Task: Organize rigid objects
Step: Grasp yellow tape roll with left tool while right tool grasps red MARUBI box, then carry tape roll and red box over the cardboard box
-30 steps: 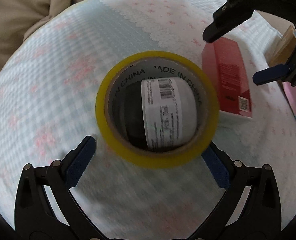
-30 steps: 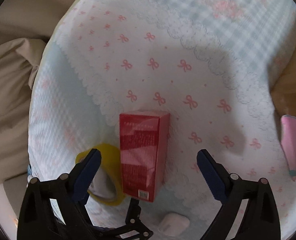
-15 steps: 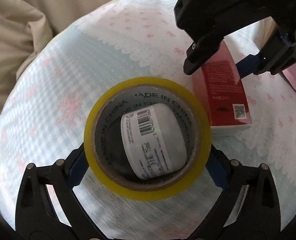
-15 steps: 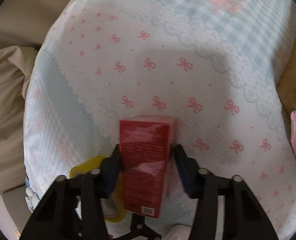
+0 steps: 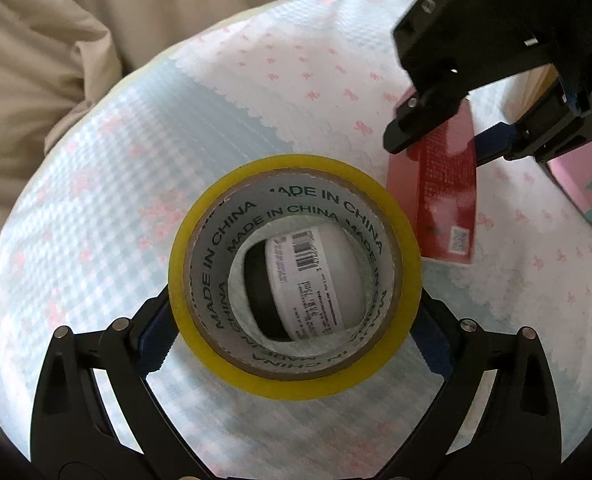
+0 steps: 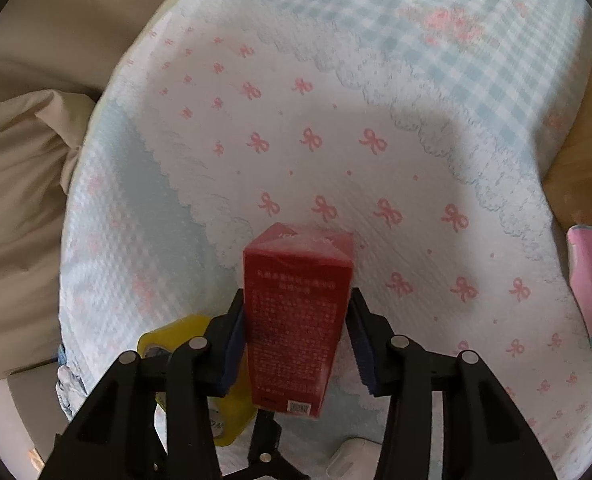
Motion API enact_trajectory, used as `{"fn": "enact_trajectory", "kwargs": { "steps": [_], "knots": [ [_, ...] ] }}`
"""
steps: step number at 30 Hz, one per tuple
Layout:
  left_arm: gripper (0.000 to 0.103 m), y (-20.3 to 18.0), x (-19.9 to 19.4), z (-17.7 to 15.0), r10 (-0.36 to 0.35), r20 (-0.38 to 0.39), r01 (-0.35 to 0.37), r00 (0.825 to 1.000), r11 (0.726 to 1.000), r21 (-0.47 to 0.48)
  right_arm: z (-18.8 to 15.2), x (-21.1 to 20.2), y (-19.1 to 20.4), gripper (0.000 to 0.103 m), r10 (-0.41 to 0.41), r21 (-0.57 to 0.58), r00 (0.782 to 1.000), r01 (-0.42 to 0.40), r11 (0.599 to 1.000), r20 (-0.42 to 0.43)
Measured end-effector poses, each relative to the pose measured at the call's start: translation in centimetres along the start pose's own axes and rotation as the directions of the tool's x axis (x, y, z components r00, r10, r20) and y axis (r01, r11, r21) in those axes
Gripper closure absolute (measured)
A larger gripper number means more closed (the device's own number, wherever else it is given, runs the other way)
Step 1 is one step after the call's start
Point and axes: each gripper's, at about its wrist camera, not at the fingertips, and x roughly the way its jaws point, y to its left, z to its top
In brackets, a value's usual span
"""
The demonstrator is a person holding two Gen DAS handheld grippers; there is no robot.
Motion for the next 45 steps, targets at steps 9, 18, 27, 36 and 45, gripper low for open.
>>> {"fn": "enact_trajectory", "kwargs": {
  "steps": [9, 18, 27, 36, 45],
  "knots": [
    [0.005, -0.4, -4.2, 0.6, 0.021, 0.046, -0.021, 0.999, 1.000, -0.016, -0.6, -4.2, 0.3, 0.064, 0.073, -0.040, 0.995, -0.071, 0.997, 0.068],
    [0.005, -1.0, -10.8, 0.6, 0.049, 0.092, -0.042, 0.995, 0.996, -0.073, -2.7, -9.9, 0.2, 0.064, 0.127, -0.100, 0.984, -0.115, 0.988, 0.127],
    [0.005, -3.2, -20.6, 1.6, 0.082, 0.111, -0.073, 0.990, 0.994, -0.083, -6.5, -18.7, -0.9, 0.064, 0.154, -0.153, 0.972, -0.127, 0.980, 0.177],
    [0.005, -5.9, -29.0, 3.1, 0.067, 0.163, -0.042, 0.984, 0.988, -0.149, -9.2, -28.2, -4.1, 0.065, 0.189, -0.170, 0.958, -0.153, 0.973, 0.217],
    [0.005, -11.7, -32.1, 7.1, 0.077, 0.183, -0.040, 0.980, 0.979, -0.198, -7.1, -36.1, -10.0, 0.065, 0.224, -0.213, 0.943, -0.173, 0.962, 0.247]
  ]
}}
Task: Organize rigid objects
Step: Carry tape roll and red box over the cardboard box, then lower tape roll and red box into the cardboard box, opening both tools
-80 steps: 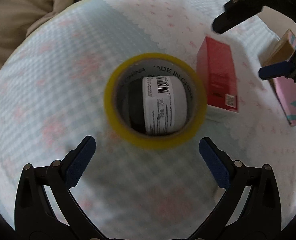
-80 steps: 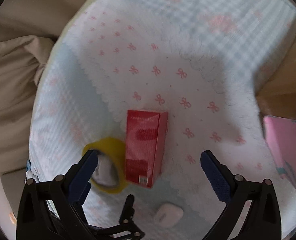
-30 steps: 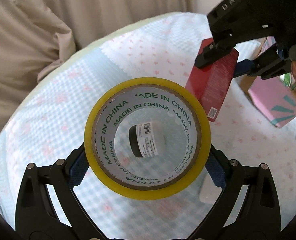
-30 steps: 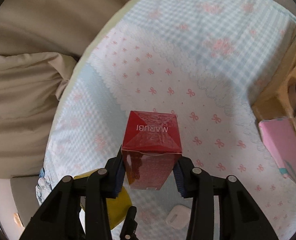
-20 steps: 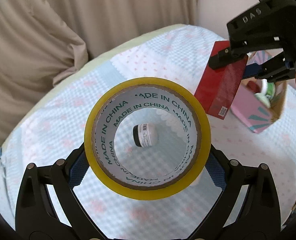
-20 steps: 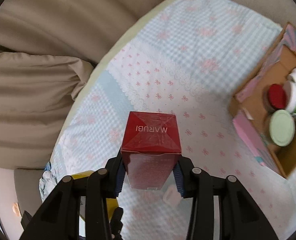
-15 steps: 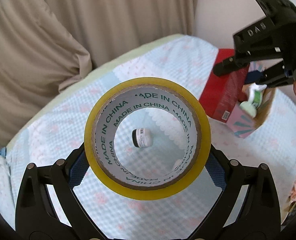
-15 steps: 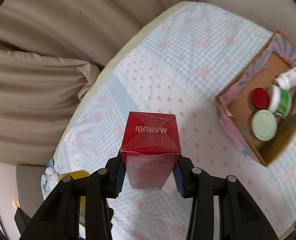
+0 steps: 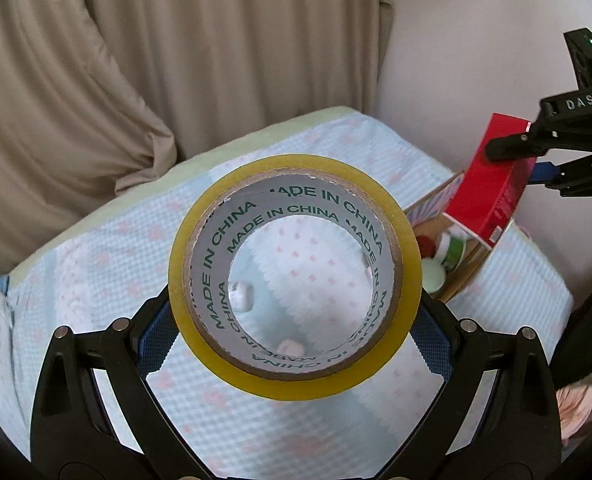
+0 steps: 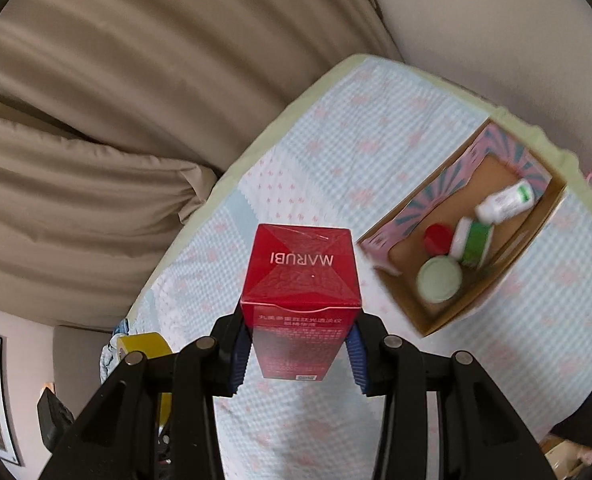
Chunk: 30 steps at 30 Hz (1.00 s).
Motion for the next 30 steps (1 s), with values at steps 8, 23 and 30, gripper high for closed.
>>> {"fn": "enact_trajectory", "kwargs": {
  "steps": [8, 23, 30],
  "knots": [
    [0.005, -8.1, 1.8, 3.3, 0.004, -0.016, -0.005, 1.000, 0.997, -0.072, 6.4, -4.4, -7.0, 0.065, -0.013, -0.106, 1.000, 0.012, 0.994, -0.016],
    [0.005, -19.3, 15.9, 4.8, -0.037, -0.170, 0.018, 0.985, 0.994, -0.112, 14.0, 1.1, -21.4, 0.065, -0.041, -0.020, 0.991, 0.039, 0.999, -0.130],
    [0.005, -21.3, 22.4, 3.8, -0.027, -0.256, 0.013, 0.966, 0.998, -0.059, 15.1, 6.7, -24.7, 0.065, 0.018, 0.114, 0.984, 0.003, 0.993, -0.180]
  ]
}}
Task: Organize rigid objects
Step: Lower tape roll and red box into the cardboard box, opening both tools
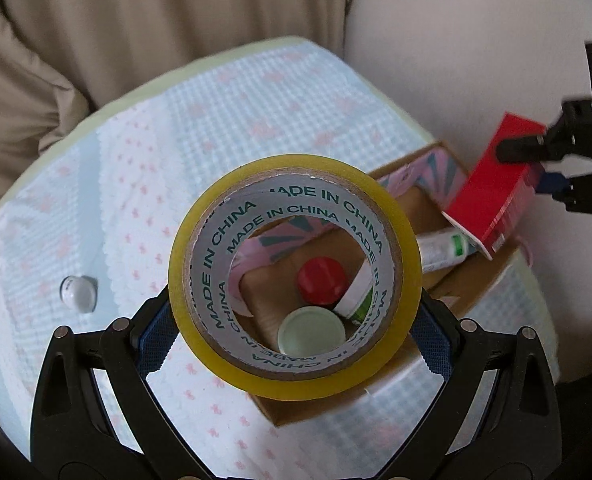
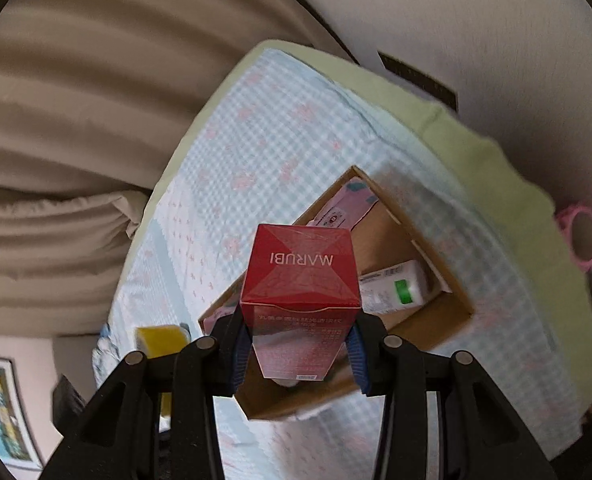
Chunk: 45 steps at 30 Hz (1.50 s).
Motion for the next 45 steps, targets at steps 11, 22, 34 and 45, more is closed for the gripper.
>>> {"fn": "enact_trajectory", "kwargs": {
  "steps": [11, 22, 34, 45],
  "knots": [
    [0.005, -0.6, 5.5, -0.1, 0.024, -0.104, -0.016, 0.994, 0.997, 0.079, 1.8, 6.8, -0.6, 0.065, 0.020, 0.109, 0.999, -0.015, 0.994, -0.047],
    [0.000, -0.5, 5.8, 0.3, 0.024, -0.141, -0.009, 0.990, 0.994, 0.104, 2.0, 9.1, 0.0, 0.002, -0.207, 0.030, 0.975, 0.210, 0.977, -0.080],
    [0.000, 0.4, 3.2, 0.1, 0.038, -0.113, -0.030, 0.993, 0.997, 0.070, 1.1, 7.5, 0.3, 0.002, -0.226, 0.015, 0.973, 0.227, 0.974, -0.049],
    [0.000, 2.4, -2.7, -1.1, 0.056, -0.045, -0.056, 0.997, 0.998, 0.000, -0.7, 3.4, 3.8, 0.002, -0.252, -0.084, 0.967, 0.254, 0.963, 0.040]
  ]
}}
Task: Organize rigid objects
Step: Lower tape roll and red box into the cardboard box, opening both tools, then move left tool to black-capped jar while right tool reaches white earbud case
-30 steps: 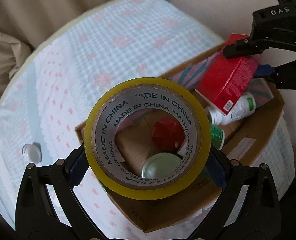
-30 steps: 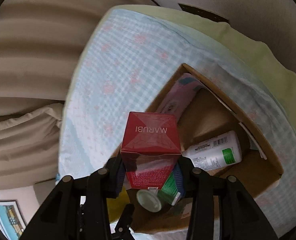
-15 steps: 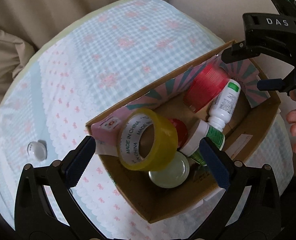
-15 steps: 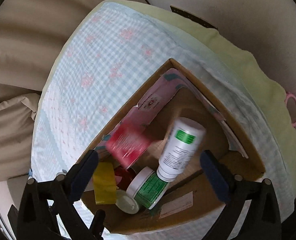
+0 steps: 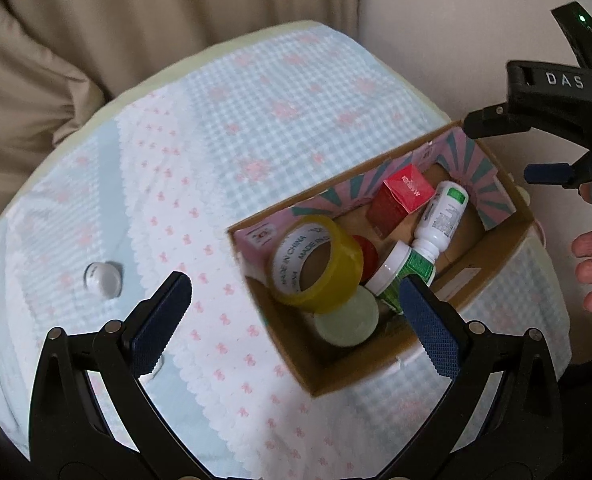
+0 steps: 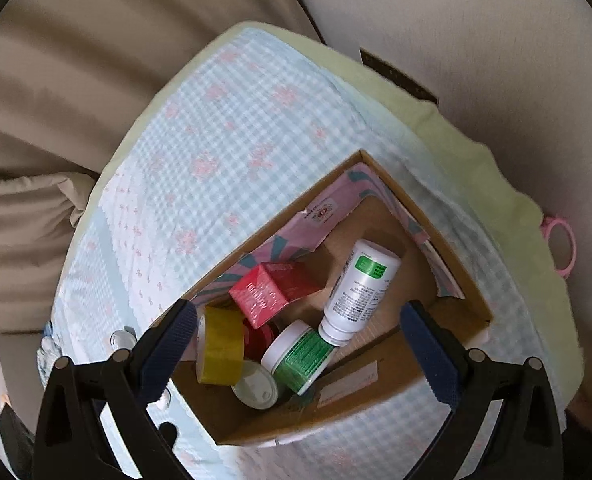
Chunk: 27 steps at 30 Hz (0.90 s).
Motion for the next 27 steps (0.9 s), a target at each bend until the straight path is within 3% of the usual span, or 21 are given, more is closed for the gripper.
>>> {"fn": "enact_trajectory", "kwargs": {
  "steps": [11, 16, 21, 25, 27],
  "knots": [
    [0.000, 7.0, -9.1, -3.7, 0.036, 0.085, -0.028, 0.996, 0.995, -0.096, -5.1, -7.8, 5.6, 0.002, -0.002, -0.205, 0.993, 0.027, 0.978, 0.122],
    [0.000, 12.3, -12.8, -6.1, 0.070, 0.109, -0.053, 0.992, 0.987, -0.151, -9.2, -10.4, 9.7, 0.002, -0.058, -0.305, 0.984, 0.108, 0.946, 0.168],
    [0.000, 17.9, -16.1, -8.7, 0.104, 0.136, -0.080, 0.985, 0.982, -0.172, -14.4, -11.8, 15.2, 0.002, -0.115, -0.461, 0.965, 0.216, 0.860, 0.237],
    [0.000, 22.4, -17.5, -10.3, 0.121, 0.140, -0.094, 0.983, 0.979, -0.182, -18.6, -12.2, 19.5, 0.002, -0.063, -0.544, 0.962, 0.203, 0.814, 0.265],
    [0.000, 24.4, -17.9, -10.9, 0.119, 0.147, -0.091, 0.982, 0.979, -0.183, -20.3, -11.7, 21.5, 0.002, -0.078, -0.567, 0.961, 0.220, 0.794, 0.264]
  ]
}}
